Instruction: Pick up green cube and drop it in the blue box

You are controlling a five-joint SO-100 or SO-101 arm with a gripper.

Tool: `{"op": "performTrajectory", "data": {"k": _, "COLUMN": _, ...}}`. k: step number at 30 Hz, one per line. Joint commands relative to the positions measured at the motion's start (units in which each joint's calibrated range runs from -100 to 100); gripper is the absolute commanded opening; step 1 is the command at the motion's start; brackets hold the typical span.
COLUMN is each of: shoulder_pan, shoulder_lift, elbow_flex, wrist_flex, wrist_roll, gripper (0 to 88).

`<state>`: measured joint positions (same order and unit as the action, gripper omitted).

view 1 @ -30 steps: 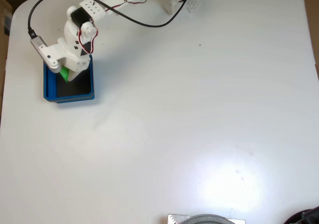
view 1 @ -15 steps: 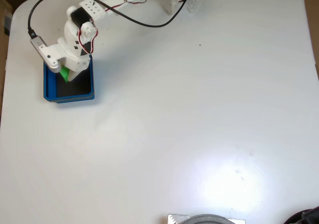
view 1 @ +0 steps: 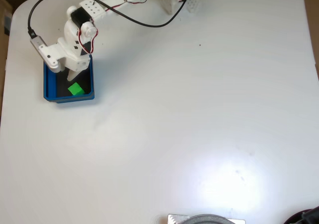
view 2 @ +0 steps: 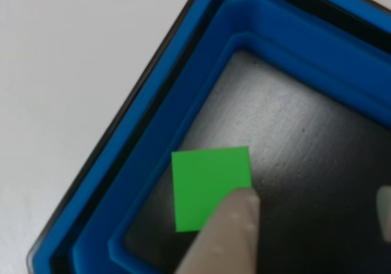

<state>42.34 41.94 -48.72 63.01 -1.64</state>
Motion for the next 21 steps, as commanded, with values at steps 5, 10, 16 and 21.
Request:
{"op": "performTrajectory", "data": {"k": 5, "shoulder_pan": 0.64, "shoulder_lift": -1.14, "elbow_flex": -2.98, "wrist_flex": -0.92, "wrist_roll": -0.20, "gripper": 14.2}}
{"op": "performTrajectory", "data": {"k": 10, "shoulder_pan": 0.71, "shoulder_lift": -1.14, "elbow_flex": -2.98, "wrist_flex": -0.76, "wrist_roll": -0.20, "gripper": 14.3}}
{"op": "performTrajectory", "data": {"k": 16, "shoulder_pan": 0.71, "shoulder_lift": -1.89, "elbow_flex": -2.98, "wrist_flex": -0.76, "wrist_roll": -0.15, "gripper": 14.2}}
{"op": "performTrajectory", "data": {"k": 21, "shoulder_pan": 0.64, "shoulder_lift": -4.48, "elbow_flex": -2.80, "wrist_flex": -0.76, "wrist_roll": 0.15, "gripper": 14.1}}
